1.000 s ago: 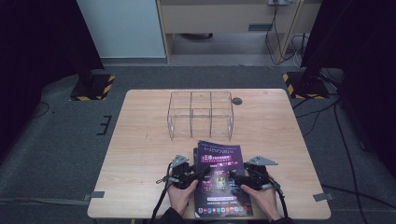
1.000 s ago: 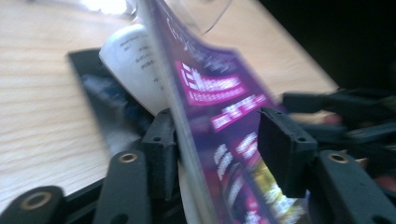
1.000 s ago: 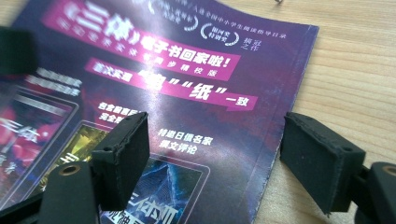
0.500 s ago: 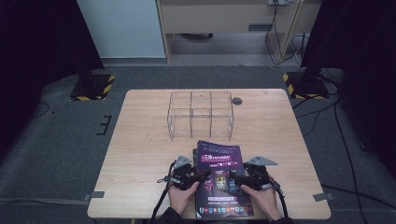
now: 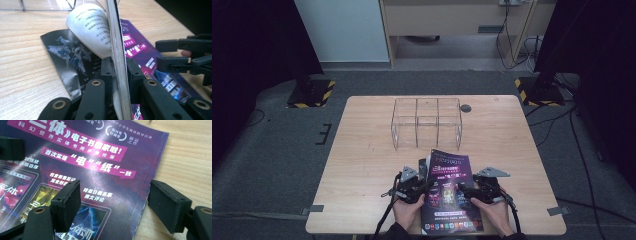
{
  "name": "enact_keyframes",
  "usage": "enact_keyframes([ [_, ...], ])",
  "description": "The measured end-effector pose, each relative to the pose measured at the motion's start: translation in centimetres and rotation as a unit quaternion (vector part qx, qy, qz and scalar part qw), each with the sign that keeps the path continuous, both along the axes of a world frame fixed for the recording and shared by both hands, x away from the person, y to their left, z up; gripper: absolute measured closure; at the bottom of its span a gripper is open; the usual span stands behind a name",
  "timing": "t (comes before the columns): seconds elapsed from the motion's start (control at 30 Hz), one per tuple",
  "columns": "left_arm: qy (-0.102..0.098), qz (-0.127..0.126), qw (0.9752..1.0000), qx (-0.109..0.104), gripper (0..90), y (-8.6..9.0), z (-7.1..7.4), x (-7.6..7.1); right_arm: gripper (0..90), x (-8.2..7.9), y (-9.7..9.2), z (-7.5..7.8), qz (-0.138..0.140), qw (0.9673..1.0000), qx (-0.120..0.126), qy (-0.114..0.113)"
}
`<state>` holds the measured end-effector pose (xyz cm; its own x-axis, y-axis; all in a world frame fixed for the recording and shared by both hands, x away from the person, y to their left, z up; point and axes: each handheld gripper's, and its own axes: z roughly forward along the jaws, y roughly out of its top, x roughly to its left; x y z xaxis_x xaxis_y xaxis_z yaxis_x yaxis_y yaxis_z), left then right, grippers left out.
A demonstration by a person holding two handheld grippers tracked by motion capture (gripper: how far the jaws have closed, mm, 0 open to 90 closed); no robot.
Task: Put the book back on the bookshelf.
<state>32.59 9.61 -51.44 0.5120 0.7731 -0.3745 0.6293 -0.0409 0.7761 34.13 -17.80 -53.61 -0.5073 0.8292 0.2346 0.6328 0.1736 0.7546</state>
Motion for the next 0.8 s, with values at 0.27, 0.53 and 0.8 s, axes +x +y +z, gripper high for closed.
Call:
enact_keyframes([
  [0.27,-0.043,-0.017,0.9988,-0.013,80.5,-0.2,1.7,-0.6,20.2,0.1,-1.6,0.8,-0.005,0.9992,0.038,-0.008],
  [0.53,-0.074,-0.015,0.996,-0.047,81.2,0.6,3.1,-1.0,18.2,0.1,-2.3,0.9,0.013,0.9969,0.078,0.001],
  [0.8,-0.082,-0.02,0.9953,-0.049,81.2,0.7,3.2,-1.2,18.6,0.5,-1.0,0.1,0.045,0.9929,0.107,0.026],
])
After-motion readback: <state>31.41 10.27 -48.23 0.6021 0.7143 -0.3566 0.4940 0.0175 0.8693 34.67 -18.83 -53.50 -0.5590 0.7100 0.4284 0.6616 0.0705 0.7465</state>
